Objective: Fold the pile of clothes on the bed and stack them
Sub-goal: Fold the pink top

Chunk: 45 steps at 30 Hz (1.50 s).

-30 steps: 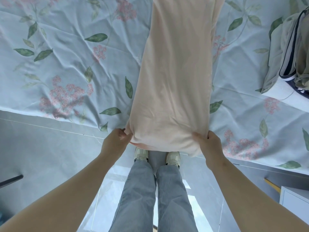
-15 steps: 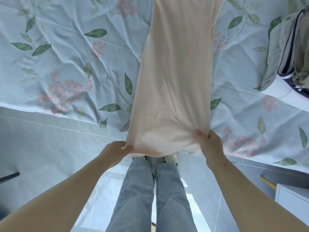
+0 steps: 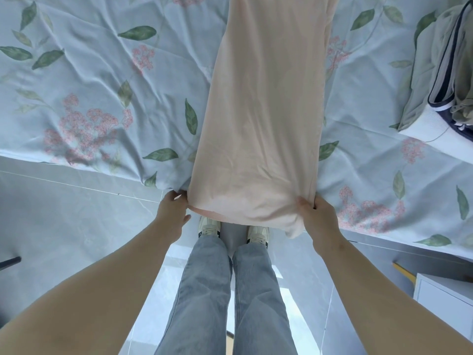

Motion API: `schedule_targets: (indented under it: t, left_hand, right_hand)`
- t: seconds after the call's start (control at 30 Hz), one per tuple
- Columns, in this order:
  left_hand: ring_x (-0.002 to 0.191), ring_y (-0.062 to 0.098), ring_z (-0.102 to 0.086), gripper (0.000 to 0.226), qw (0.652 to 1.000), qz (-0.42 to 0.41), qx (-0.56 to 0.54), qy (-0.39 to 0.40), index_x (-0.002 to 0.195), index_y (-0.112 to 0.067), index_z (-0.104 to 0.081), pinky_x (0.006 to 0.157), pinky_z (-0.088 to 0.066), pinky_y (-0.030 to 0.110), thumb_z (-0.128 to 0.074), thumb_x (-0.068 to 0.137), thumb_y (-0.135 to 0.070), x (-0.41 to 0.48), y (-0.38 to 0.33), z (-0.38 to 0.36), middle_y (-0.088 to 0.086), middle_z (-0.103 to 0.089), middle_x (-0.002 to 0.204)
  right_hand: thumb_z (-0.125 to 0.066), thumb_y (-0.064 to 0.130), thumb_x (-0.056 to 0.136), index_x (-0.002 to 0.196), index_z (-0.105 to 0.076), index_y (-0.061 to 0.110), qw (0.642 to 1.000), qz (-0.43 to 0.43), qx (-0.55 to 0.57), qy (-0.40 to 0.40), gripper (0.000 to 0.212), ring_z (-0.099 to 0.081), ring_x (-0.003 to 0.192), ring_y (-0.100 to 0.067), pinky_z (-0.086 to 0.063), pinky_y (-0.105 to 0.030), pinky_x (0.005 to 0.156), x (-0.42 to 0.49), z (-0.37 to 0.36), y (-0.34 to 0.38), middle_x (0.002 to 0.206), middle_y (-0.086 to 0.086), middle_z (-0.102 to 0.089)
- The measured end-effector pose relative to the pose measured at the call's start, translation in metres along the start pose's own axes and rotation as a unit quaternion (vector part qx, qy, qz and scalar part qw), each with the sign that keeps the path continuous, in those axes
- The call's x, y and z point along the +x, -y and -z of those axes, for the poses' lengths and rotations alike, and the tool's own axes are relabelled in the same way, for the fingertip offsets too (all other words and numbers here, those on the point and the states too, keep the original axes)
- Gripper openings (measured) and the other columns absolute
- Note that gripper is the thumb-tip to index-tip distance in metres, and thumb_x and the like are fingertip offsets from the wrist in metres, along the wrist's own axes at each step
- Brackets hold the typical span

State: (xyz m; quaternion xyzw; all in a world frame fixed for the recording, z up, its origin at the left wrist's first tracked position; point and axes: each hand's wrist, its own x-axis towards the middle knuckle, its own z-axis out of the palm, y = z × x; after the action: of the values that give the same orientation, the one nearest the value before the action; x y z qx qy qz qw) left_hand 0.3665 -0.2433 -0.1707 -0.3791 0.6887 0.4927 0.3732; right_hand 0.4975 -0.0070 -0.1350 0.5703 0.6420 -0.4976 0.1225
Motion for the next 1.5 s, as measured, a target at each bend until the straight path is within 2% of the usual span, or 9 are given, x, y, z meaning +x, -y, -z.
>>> schedule_targets:
  t: [0.2,0.4,0.5,0.63,0.77,0.9,1.07,1.23,1.5]
  left_hand:
    - [0.049,0.009,-0.056,0.011,0.996,0.037,-0.081,0.033,0.094,-0.008,-0.065,0.062,-0.055,0.024,-0.055,0.095,-0.012,-0.003,0.012,0.015,0.001,-0.063,0.062]
    - [0.069,0.014,-0.07,0.013,0.979,0.144,-0.14,0.031,0.098,-0.013,-0.061,0.065,-0.05,0.031,-0.048,0.098,-0.013,-0.016,0.036,0.049,0.002,-0.072,0.079]
    - [0.078,0.022,-0.062,0.012,0.971,-0.034,0.218,-0.089,0.1,-0.018,-0.055,0.059,-0.04,0.028,-0.044,0.097,-0.018,-0.018,0.034,0.04,0.007,-0.067,0.092]
    - [0.087,0.015,-0.055,0.015,0.903,-0.327,0.261,-0.092,0.101,-0.024,-0.055,0.066,-0.038,0.024,-0.058,0.088,-0.032,-0.03,-0.002,0.007,-0.003,-0.059,0.095]
    - [0.111,0.026,-0.044,0.059,0.841,-0.349,0.404,-0.088,0.126,-0.016,-0.048,0.091,-0.034,0.037,-0.069,0.078,-0.042,-0.027,-0.032,-0.022,0.001,-0.053,0.117]
    - [0.092,0.026,-0.055,0.021,0.875,-0.298,0.38,-0.009,0.098,-0.021,-0.056,0.072,-0.04,0.034,-0.062,0.086,-0.036,-0.023,-0.058,-0.025,-0.006,-0.06,0.083]
    - [0.085,0.017,-0.056,0.017,0.932,-0.252,0.239,0.101,0.101,-0.017,-0.057,0.07,-0.043,0.026,-0.057,0.092,-0.032,-0.045,-0.073,-0.004,-0.003,-0.06,0.088]
    - [0.07,0.013,-0.053,0.011,0.929,-0.276,0.223,0.108,0.086,-0.023,-0.056,0.059,-0.041,0.023,-0.058,0.092,-0.032,-0.095,-0.095,0.016,-0.002,-0.058,0.08]
    - [0.069,0.015,-0.059,0.009,0.926,-0.245,0.257,0.128,0.086,-0.027,-0.058,0.046,-0.038,0.021,-0.057,0.092,-0.033,-0.168,-0.106,0.057,-0.002,-0.064,0.083]
  right_hand:
    - [-0.052,0.02,0.092,0.097,-0.057,-0.001,1.0,0.014,-0.001,-0.011,0.022,-0.046,0.072,-0.021,-0.036,-0.031,0.066,0.0,-0.003,-0.002,0.08,-0.007,-0.055]
    - [-0.051,0.018,0.09,0.08,-0.059,0.025,0.996,-0.013,0.084,-0.021,0.015,-0.049,0.069,-0.008,-0.038,-0.024,0.06,-0.008,-0.007,0.003,0.076,0.011,-0.059]
    - [-0.052,0.018,0.088,0.077,-0.061,0.022,0.993,-0.032,0.105,-0.031,0.014,-0.045,0.066,-0.01,-0.036,-0.025,0.061,-0.01,-0.008,0.005,0.072,0.01,-0.057]
    - [-0.055,0.019,0.083,0.076,-0.054,0.01,0.996,-0.029,0.079,-0.021,0.011,-0.033,0.062,-0.016,-0.027,-0.029,0.057,-0.01,-0.005,0.006,0.066,0.002,-0.043]
    - [-0.06,0.02,0.085,0.079,-0.06,0.017,0.999,0.01,0.046,0.003,0.006,-0.046,0.065,-0.014,-0.035,-0.028,0.058,-0.009,-0.003,0.014,0.07,0.004,-0.054]
    - [-0.06,0.014,0.085,0.08,-0.06,0.009,0.995,0.021,0.096,0.006,0.007,-0.045,0.068,-0.016,-0.034,-0.026,0.059,-0.01,-0.001,0.021,0.076,0.0,-0.056]
    - [-0.056,0.005,0.086,0.079,-0.064,0.017,0.974,0.01,0.222,0.042,0.016,-0.046,0.069,-0.012,-0.037,-0.019,0.061,-0.032,0.012,0.027,0.074,0.003,-0.057]
    - [-0.055,0.004,0.087,0.086,-0.068,0.016,0.952,0.024,0.299,0.066,0.018,-0.06,0.085,-0.017,-0.044,-0.033,0.086,-0.073,0.037,0.044,0.087,0.002,-0.07]
    - [-0.057,0.004,0.088,0.092,-0.069,0.014,0.948,-0.023,0.307,0.079,0.015,-0.07,0.068,-0.014,-0.051,-0.03,0.064,-0.156,0.063,0.051,0.082,-0.001,-0.075]
